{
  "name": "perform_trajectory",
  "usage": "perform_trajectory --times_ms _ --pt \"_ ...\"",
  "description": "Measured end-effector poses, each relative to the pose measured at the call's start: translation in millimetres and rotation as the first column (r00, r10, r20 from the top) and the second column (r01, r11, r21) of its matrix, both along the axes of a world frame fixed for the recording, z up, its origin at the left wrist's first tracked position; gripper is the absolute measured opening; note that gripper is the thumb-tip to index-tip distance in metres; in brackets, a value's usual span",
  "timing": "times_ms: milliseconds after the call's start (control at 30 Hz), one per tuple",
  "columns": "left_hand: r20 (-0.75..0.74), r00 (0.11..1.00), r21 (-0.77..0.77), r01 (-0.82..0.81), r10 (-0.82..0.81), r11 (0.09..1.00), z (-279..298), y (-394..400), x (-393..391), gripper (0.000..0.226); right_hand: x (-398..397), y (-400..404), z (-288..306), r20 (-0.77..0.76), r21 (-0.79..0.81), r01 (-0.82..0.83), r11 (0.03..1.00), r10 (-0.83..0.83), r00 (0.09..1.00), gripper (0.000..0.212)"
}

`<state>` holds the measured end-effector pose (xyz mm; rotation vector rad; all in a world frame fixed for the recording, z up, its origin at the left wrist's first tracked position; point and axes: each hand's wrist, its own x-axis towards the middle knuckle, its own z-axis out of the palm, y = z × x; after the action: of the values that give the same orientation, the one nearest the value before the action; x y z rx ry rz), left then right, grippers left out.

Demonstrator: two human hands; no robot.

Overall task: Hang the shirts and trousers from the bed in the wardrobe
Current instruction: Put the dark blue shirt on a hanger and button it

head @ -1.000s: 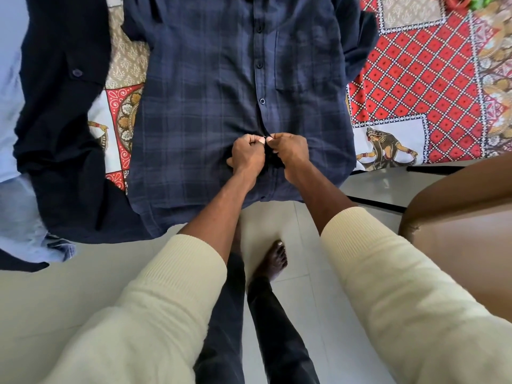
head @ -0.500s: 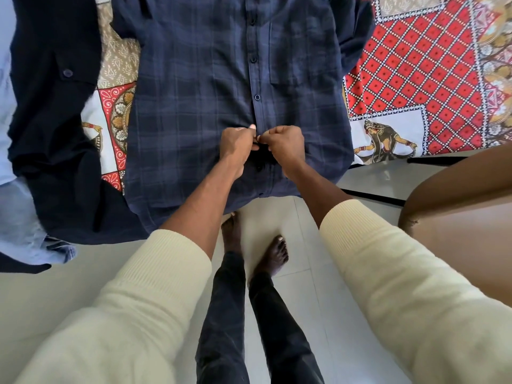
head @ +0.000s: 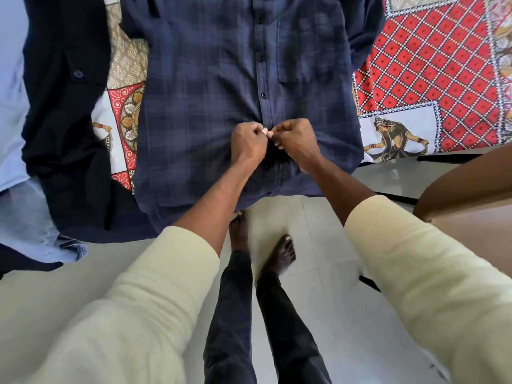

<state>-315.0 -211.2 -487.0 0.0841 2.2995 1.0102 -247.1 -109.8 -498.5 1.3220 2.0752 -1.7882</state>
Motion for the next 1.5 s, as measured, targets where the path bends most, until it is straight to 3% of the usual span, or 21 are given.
perform_trajectory --times_ms 67,133,233,300,333,367,400,467,500,533,600,767,1000,1133,1300,1500 --pt "-0.068 0.992 -0.034 0.107 -0.109 0.994 2.8 -3.7 -0.6 0.020 -4.3 2.8 1.2 0.019 0.019 -0.048 0.999 0.048 0.999 0.012" --pt "-0.093 0.982 -0.076 0.155 -0.161 0.985 3.4 -7.8 -5.5 0.019 -6.8 2.8 3.9 0.063 0.247 -0.230 0.941 0.221 0.973 0.009" --pt "-0.131 0.968 -0.161 0.194 -0.216 0.968 1.7 -7.5 -14.3 0.016 -8.2 2.4 7.7 0.108 0.618 -0.518 0.591 0.589 0.801 0.019" --pt "-0.187 0.942 -0.219 0.236 -0.278 0.947 1.8 -5.0 -14.7 0.018 -8.0 7.7 2.8 0.185 0.679 -0.602 0.421 0.695 0.695 0.019" --pt "-0.213 0.929 -0.227 0.256 -0.304 0.940 1.7 -4.8 -13.1 0.018 -7.4 10.6 1.3 0.217 0.664 -0.618 0.421 0.683 0.697 0.018" --pt "-0.238 0.922 -0.208 0.258 -0.305 0.943 -1.4 -5.9 -11.3 0.017 -7.4 12.6 -0.6 0.228 0.630 -0.604 0.488 0.627 0.745 0.017" --pt "-0.251 0.929 -0.164 0.236 -0.271 0.958 -4.2 -9.0 -8.2 0.016 -6.1 13.5 0.2 0.201 0.574 -0.529 0.625 0.518 0.831 0.015" --pt "-0.238 0.964 -0.028 0.118 -0.121 0.993 -7.4 -18.9 1.9 0.014 1.3 9.2 4.9 0.112 0.383 -0.208 0.900 0.178 0.978 0.013" --pt "-0.226 0.973 0.027 0.042 -0.035 0.999 -7.2 -25.1 8.1 0.015 6.8 3.1 9.2 0.083 0.291 -0.050 0.956 0.027 0.996 0.014" --pt "-0.204 0.978 0.059 -0.026 0.038 0.998 -6.5 -31.7 17.2 0.014 15.6 -5.6 11.1 0.067 0.261 0.038 0.965 -0.057 0.996 0.017" --pt "-0.158 0.981 0.090 -0.096 0.109 0.991 -6.7 -46.7 40.6 0.013 38.0 -30.4 8.9 0.053 0.304 0.059 0.951 -0.079 0.996 0.026" --pt "-0.130 0.989 0.102 -0.059 0.072 0.993 -17.2 -70.9 76.7 0.026 72.9 -78.2 -5.5 0.040 0.467 -0.077 0.881 0.066 0.997 0.029" --pt "-0.093 0.991 0.086 -0.088 0.096 0.992 -15.9 -55.5 72.9 0.018 67.9 -87.7 -0.3 0.084 0.583 -0.074 0.809 0.030 0.996 0.017" --pt "-0.151 0.982 0.042 -0.104 0.110 0.994 -16.7 -54.0 75.4 0.019 56.4 -85.5 5.2 0.212 0.630 -0.179 0.756 0.055 0.976 0.033" --pt "-0.140 0.989 0.034 -0.034 0.038 0.999 -18.0 -57.7 73.7 0.021 48.1 -71.0 6.7 0.248 0.536 -0.263 0.802 0.148 0.957 0.019" --pt "-0.108 0.991 0.052 -0.072 0.077 0.996 -22.6 -52.5 72.8 0.015 70.4 -71.9 5.2 0.094 0.369 0.043 0.928 -0.084 0.992 0.015"
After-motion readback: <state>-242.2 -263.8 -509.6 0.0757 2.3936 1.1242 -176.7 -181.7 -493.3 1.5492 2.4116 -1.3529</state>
